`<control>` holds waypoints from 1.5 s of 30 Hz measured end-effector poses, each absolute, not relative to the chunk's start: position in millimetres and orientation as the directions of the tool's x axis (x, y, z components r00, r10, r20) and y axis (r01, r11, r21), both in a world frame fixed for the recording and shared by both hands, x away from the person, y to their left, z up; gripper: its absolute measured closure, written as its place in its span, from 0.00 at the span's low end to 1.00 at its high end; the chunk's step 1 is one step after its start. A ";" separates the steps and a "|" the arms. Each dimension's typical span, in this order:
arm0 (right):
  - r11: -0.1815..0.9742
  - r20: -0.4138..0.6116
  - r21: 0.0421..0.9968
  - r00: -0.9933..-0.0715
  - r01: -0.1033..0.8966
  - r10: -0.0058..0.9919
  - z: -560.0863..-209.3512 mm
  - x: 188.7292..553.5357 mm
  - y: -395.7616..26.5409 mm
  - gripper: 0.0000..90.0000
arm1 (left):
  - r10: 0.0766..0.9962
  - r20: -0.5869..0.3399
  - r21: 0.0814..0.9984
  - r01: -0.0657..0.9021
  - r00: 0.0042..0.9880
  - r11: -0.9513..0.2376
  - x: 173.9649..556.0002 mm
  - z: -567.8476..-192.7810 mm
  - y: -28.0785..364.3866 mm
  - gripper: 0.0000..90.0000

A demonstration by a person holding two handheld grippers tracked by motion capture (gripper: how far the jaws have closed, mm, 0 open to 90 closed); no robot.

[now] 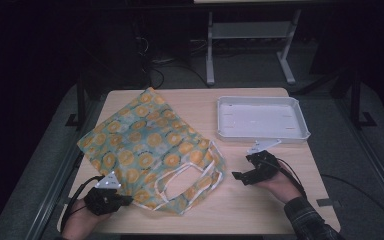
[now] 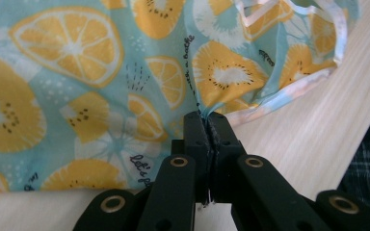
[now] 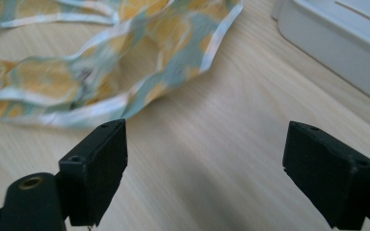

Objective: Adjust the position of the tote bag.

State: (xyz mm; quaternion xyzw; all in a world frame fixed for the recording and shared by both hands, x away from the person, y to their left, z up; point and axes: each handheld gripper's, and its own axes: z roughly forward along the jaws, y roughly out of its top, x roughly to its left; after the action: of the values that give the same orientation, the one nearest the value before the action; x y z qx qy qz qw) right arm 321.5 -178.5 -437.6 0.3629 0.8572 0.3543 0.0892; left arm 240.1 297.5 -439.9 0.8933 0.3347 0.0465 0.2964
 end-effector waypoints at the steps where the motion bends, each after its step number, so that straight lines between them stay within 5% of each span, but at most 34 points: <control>1: 0.485 0.107 0.672 -0.721 0.560 0.684 -437.0 323.9 -175.4 0.17 | 0.626 -0.115 0.561 0.570 0.772 -0.600 240.1 -439.9 297.5 0.98; 10: 0.493 0.118 0.680 -0.745 0.542 0.657 -436.3 341.7 -150.0 0.21 | 0.640 -0.141 0.552 0.596 0.755 -0.583 237.1 -442.2 306.1 0.98; 28: 0.468 0.159 0.693 -0.749 0.549 0.643 -442.0 402.9 -109.5 0.45 | 0.638 -0.140 0.548 0.596 0.757 -0.587 236.9 -443.5 306.1 0.97; 38: 0.498 0.152 0.665 -0.753 0.557 0.640 -454.8 425.1 -86.2 0.48 | 0.643 -0.142 0.547 0.601 0.753 -0.582 236.2 -443.9 306.1 0.97; 45: 0.556 0.106 0.640 -0.778 0.530 0.619 -464.0 424.5 -79.8 0.62 | 0.643 -0.139 0.546 0.600 0.753 -0.585 236.2 -444.0 306.5 0.97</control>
State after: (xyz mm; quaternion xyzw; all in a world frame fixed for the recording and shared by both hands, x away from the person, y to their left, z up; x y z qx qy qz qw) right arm 424.5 -79.8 -464.0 0.3268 0.8796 0.3395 0.0657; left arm 236.2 306.5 -444.0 0.8895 0.3492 0.0367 0.2923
